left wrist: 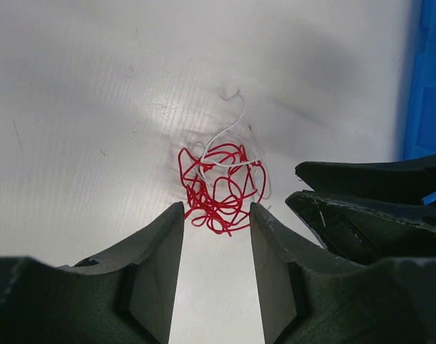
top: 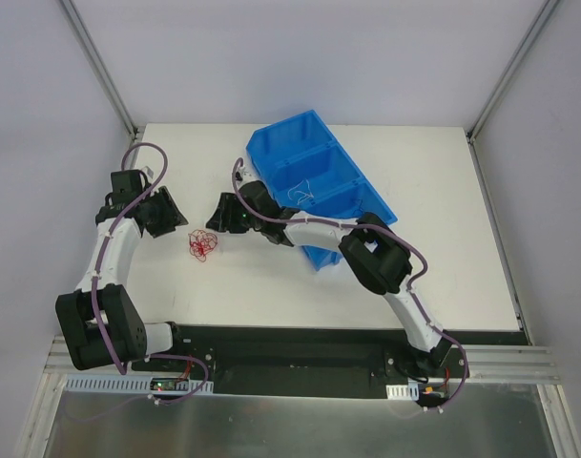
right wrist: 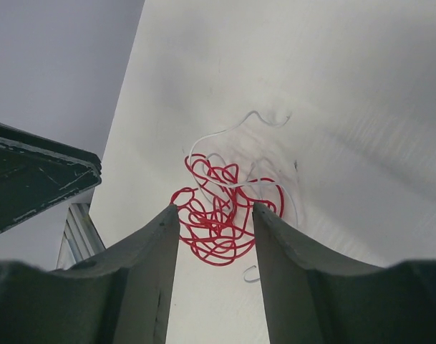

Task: Untangle the cables

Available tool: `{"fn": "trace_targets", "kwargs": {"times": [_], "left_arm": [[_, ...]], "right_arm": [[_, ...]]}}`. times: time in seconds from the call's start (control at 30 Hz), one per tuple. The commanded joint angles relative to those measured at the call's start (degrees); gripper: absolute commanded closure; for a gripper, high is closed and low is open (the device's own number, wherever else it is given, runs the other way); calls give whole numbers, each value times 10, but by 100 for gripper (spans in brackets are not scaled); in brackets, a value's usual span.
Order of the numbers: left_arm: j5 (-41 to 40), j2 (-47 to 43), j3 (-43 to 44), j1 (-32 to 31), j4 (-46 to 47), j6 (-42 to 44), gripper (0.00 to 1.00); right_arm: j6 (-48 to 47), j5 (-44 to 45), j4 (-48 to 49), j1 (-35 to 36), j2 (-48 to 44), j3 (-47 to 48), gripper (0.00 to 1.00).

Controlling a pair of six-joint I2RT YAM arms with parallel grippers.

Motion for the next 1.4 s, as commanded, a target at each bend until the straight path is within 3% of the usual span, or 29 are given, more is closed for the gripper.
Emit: {"fn": "trace_targets", "kwargs": {"times": [0.0,0.13,0.5,0.73,1.03,1.37], "left_arm": [[29,-2,-3,5,14,-6,59],[30,11,-5,5,14,-16,48],[60,31,-5,12,21,-26,47],[76,37,-6,14,24,-29,46],[79,36,-8,18,25,-29,47],[89,37,-7,20,27,-29,47]], "right_arm": [[38,18,-23,4,9,25,53],[74,42,-65,8,9,21,54],[155,35,-75,30,43,30,53],[174,87,-61,47,21,-21,54],[157,105,-37,45,0,-38,73],[-14,151,-24,36,-82,-55,52]]}}
